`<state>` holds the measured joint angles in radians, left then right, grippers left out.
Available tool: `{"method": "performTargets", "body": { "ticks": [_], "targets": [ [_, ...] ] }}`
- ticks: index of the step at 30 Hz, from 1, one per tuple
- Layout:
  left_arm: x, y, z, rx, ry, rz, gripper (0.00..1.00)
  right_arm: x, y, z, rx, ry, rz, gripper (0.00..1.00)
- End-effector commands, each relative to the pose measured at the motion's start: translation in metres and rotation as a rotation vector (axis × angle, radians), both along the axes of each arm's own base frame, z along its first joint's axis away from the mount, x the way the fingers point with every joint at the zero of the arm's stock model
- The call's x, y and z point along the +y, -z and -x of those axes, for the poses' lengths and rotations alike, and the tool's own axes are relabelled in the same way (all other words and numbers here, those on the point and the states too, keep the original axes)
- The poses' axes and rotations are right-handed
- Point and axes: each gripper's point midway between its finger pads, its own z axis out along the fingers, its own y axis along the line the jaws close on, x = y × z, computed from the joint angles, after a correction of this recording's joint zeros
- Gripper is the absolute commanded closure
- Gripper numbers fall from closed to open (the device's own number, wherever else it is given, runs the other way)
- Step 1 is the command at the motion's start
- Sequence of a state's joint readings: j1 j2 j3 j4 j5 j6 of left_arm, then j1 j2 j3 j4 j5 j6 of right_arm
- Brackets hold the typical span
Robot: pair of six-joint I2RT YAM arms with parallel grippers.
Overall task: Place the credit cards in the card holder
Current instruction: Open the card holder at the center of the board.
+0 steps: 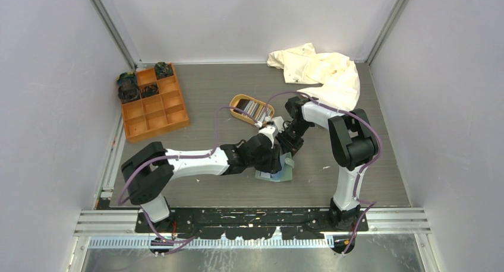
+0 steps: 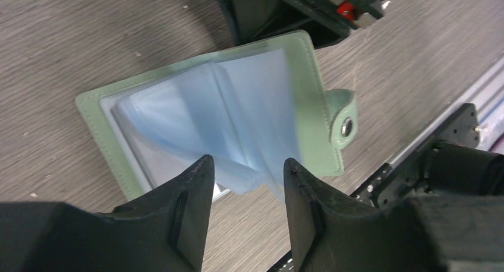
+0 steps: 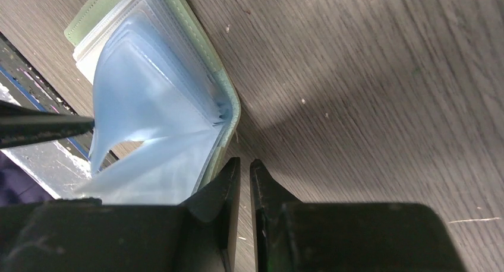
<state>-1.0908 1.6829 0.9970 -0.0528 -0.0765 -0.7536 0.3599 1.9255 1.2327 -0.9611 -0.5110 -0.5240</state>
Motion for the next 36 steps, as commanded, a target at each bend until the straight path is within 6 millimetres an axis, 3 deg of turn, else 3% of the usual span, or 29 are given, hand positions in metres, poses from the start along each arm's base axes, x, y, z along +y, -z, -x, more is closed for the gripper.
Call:
{"method": "performTargets", "body": {
  "ticks": [1,10,18,24,36],
  "targets": [
    [-0.028,-0.021,-0.001,-0.009,0.044,0.132,0.52,0.008,-0.013,-0.005,-0.016,-0.002,-0.037,0.82],
    [-0.034,-0.012,0.002,0.022,0.059,0.135,0.51,0.009,-0.016,-0.006,-0.020,-0.001,-0.043,0.81],
    [-0.033,-0.007,0.003,0.030,0.060,0.138,0.53,0.006,-0.030,-0.013,-0.046,0.036,-0.080,0.75],
    [-0.022,-0.003,0.002,0.027,0.031,0.128,0.52,0.003,-0.039,-0.015,-0.056,0.062,-0.111,0.73],
    [0.002,-0.005,-0.002,0.002,-0.050,0.134,0.48,0.003,-0.034,-0.013,-0.034,0.066,-0.108,0.73]
  ]
}}
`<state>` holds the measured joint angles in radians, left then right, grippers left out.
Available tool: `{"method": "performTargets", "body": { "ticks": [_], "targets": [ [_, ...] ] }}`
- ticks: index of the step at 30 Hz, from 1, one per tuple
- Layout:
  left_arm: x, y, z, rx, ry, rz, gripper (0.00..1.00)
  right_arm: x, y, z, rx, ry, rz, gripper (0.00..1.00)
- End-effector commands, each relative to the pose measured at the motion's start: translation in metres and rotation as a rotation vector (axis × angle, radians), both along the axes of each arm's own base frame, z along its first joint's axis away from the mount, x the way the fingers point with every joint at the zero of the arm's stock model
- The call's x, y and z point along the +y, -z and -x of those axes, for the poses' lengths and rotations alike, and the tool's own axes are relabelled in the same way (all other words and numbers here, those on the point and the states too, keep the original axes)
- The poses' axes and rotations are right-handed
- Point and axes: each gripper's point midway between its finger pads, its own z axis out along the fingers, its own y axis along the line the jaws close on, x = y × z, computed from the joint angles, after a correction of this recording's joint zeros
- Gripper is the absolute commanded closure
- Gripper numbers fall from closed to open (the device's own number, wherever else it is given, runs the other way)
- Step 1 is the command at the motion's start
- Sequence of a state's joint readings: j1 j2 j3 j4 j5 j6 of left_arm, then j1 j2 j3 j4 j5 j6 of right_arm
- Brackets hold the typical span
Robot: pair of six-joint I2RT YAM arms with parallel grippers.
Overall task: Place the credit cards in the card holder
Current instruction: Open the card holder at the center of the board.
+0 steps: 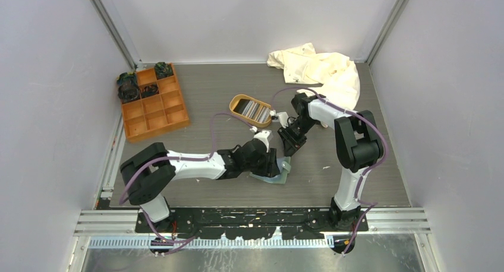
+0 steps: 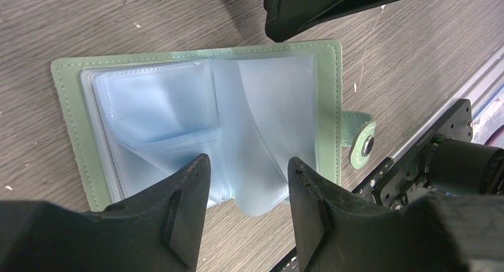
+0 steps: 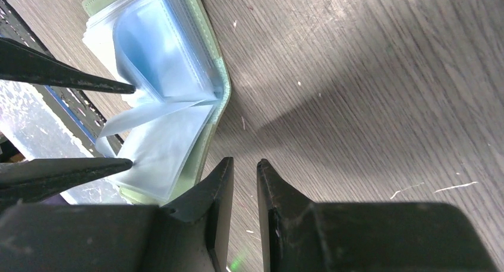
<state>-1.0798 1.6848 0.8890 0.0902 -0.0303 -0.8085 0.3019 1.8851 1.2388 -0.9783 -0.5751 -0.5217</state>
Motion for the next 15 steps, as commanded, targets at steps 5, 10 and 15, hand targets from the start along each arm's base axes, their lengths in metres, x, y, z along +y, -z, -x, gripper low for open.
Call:
{"method": "performTargets", "body": {
  "ticks": [5,10,15],
  "targets": [
    [0.006,-0.030,-0.009,-0.059,-0.061,0.097,0.42,0.007,-0.016,-0.004,-0.025,0.002,-0.035,0.73],
    [0.013,-0.033,-0.010,-0.074,-0.078,0.110,0.40,0.007,-0.014,-0.004,-0.022,0.001,-0.033,0.73],
    [0.018,-0.028,-0.011,-0.057,-0.087,0.124,0.39,0.007,-0.015,-0.004,-0.021,0.002,-0.034,0.73]
  ]
}}
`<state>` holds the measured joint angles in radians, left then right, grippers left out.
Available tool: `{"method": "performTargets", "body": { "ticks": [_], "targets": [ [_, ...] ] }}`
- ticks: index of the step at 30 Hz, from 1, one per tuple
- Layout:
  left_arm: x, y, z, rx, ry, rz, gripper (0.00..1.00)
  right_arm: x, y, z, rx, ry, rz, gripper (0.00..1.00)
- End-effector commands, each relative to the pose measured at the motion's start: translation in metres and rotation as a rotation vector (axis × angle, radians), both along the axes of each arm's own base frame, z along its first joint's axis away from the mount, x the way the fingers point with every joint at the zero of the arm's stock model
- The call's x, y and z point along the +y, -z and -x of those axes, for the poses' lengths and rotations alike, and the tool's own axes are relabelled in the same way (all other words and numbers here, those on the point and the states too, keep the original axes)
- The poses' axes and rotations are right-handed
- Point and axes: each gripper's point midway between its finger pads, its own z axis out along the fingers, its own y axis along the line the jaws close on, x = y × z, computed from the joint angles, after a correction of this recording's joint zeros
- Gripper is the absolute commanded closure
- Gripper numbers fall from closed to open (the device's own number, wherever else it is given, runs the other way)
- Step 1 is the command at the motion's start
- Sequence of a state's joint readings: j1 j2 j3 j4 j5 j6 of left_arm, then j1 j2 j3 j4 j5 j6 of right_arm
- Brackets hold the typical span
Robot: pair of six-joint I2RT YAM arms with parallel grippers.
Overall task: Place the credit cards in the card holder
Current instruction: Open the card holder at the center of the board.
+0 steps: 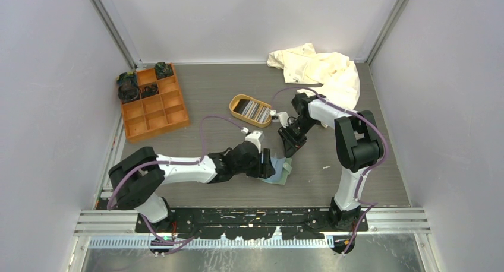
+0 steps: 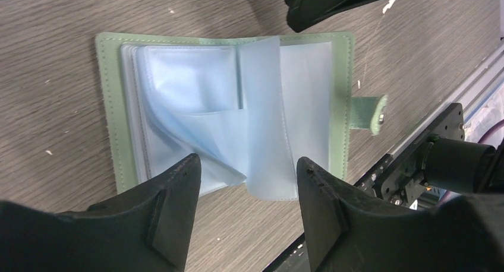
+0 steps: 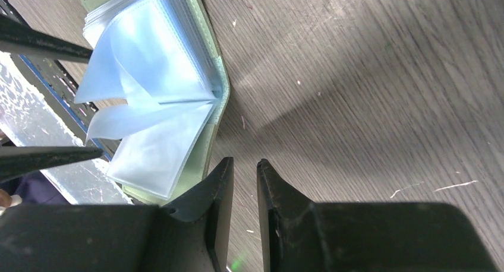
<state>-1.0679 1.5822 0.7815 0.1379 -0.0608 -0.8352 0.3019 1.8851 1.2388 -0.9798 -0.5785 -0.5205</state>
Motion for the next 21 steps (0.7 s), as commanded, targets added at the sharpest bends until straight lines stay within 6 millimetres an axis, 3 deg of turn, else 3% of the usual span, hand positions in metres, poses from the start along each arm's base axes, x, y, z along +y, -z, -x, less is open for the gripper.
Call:
{"method": "performTargets", "body": {
  "ticks": [1,13,21],
  "targets": [
    [-0.0023,-0.0187,-0.0118,-0.032,-0.036,0.092,0.39,0.0062,-0.0147,-0.0038,-0.023,0.001,-0.033,0.73],
    [0.0018,-0.0157,-0.0171,0.018,-0.069,0.175,0.41,0.0065,-0.0157,-0.0036,-0.025,0.000,-0.035,0.73],
    [-0.0014,-0.0095,-0.0210,0.043,-0.088,0.167,0.48,0.0076,-0.0150,-0.0026,-0.017,0.002,-0.040,0.73]
  ]
}}
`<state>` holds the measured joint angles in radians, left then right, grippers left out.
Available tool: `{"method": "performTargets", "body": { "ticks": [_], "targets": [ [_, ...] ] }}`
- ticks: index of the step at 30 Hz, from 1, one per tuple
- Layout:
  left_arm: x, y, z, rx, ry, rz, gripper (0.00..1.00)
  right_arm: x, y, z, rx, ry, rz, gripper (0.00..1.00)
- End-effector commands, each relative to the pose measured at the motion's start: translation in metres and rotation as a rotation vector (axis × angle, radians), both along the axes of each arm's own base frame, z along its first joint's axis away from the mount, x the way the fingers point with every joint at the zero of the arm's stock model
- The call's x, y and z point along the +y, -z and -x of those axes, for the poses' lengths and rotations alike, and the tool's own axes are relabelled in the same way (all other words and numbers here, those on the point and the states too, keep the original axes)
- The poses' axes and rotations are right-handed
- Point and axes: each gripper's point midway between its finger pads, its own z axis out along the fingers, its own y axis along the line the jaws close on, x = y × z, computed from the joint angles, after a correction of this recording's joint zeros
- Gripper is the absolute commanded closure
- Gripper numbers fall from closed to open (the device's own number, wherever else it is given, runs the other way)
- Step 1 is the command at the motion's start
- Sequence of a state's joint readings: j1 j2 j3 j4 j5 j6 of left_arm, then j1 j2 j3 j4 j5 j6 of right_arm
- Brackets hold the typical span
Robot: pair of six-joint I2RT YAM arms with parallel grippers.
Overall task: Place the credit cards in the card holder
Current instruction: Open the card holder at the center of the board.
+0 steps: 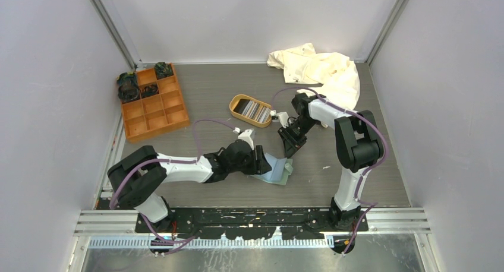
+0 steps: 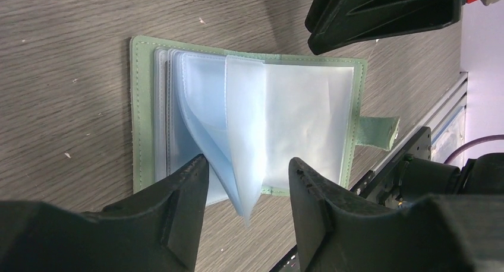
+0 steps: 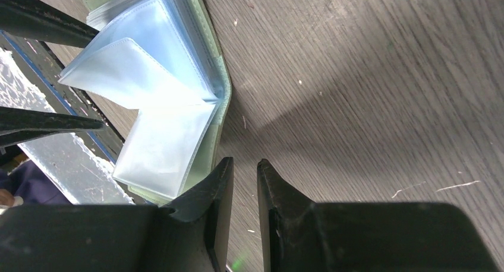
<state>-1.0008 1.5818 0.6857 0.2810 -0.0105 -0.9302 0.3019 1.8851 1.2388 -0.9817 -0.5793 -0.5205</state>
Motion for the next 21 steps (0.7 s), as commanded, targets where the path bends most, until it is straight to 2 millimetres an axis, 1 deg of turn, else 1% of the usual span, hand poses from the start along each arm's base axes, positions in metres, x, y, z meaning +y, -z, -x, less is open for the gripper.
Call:
{"method": "performTargets", "body": {
  "ticks": [1,8,10,12,14,19,20,21],
  "targets": [
    [-0.015,-0.018,-0.006,-0.014,0.011,0.072,0.48,0.008,-0.015,-0.003,-0.015,0.004,-0.043,0.73],
    [-0.018,-0.018,-0.002,-0.005,0.041,0.082,0.42,0.011,-0.015,-0.002,-0.002,0.011,-0.058,0.73],
    [-0.018,-0.017,-0.002,-0.004,0.041,0.078,0.42,0.012,-0.015,-0.002,-0.002,0.010,-0.058,0.73],
    [-0.019,-0.015,-0.003,-0.003,0.040,0.071,0.45,0.012,-0.015,-0.002,-0.001,0.012,-0.061,0.73],
    [-0.020,-0.014,-0.005,-0.003,0.040,0.060,0.52,0.013,-0.016,-0.001,0.000,0.015,-0.066,0.73],
    [-0.021,-0.020,-0.011,-0.039,0.058,0.014,0.80,0.018,-0.017,-0.001,0.017,0.031,-0.089,0.72],
    [-0.021,-0.025,-0.013,-0.056,0.059,0.003,0.84,0.018,-0.017,-0.001,0.020,0.035,-0.092,0.72],
    [-0.017,-0.025,-0.014,-0.064,0.065,-0.027,0.87,0.019,-0.017,-0.001,0.023,0.040,-0.096,0.72]
  ]
}}
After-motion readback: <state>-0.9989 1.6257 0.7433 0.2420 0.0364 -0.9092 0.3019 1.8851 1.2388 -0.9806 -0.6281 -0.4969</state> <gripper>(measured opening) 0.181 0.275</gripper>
